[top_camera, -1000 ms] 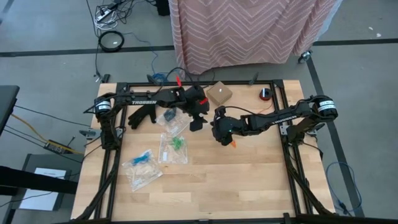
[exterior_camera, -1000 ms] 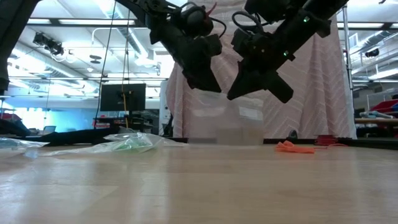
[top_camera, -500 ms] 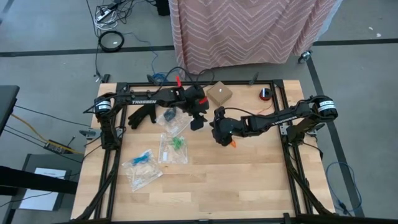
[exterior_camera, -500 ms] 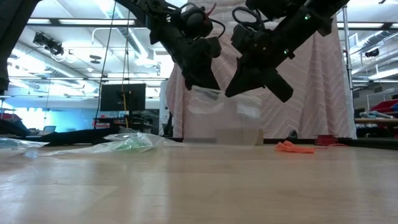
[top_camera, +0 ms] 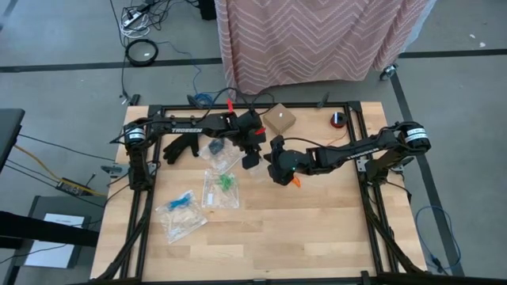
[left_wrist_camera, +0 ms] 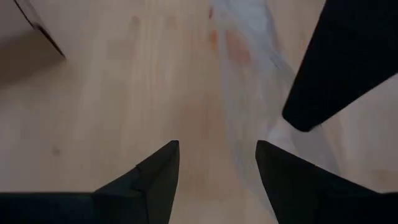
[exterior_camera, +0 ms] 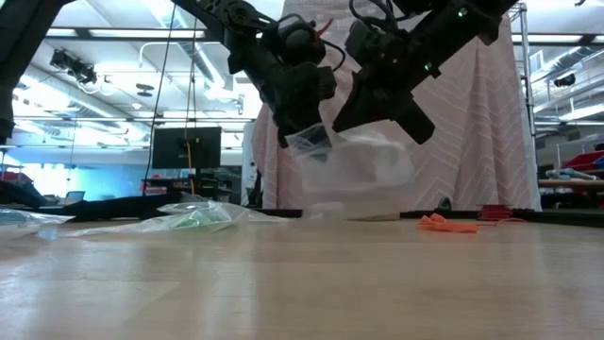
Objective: Sort rubber bands
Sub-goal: Open the transparent zip bag
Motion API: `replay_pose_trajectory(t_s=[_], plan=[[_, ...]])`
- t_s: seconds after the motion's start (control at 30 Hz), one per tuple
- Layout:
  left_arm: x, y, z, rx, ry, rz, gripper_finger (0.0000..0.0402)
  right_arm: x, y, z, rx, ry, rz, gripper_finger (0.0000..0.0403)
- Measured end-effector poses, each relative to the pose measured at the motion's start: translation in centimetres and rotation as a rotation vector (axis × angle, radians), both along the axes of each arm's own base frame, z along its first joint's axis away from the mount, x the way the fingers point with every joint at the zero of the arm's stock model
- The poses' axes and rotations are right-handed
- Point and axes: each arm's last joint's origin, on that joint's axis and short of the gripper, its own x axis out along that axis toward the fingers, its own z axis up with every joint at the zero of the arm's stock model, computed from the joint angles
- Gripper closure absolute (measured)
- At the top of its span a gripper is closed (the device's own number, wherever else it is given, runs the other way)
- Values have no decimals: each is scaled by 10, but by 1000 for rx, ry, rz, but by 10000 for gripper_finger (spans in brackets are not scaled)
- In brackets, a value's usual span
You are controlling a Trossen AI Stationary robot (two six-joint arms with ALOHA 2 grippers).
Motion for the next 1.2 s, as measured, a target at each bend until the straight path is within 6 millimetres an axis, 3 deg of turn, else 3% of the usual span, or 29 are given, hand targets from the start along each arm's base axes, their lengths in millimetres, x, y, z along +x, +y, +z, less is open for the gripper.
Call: replay_pose_trajectory(t_s=[0.2, 0.53, 1.2], plan=[[1, -1, -1, -55, -10, -12, 222, 0, 0, 1, 0, 0, 0, 403], [4, -3, 2, -152, -69, -64, 390, 0, 0, 1, -4, 0, -5, 403], [-7, 23, -3, -4, 22, 107, 400, -7, 13, -7, 58, 75, -13, 403]])
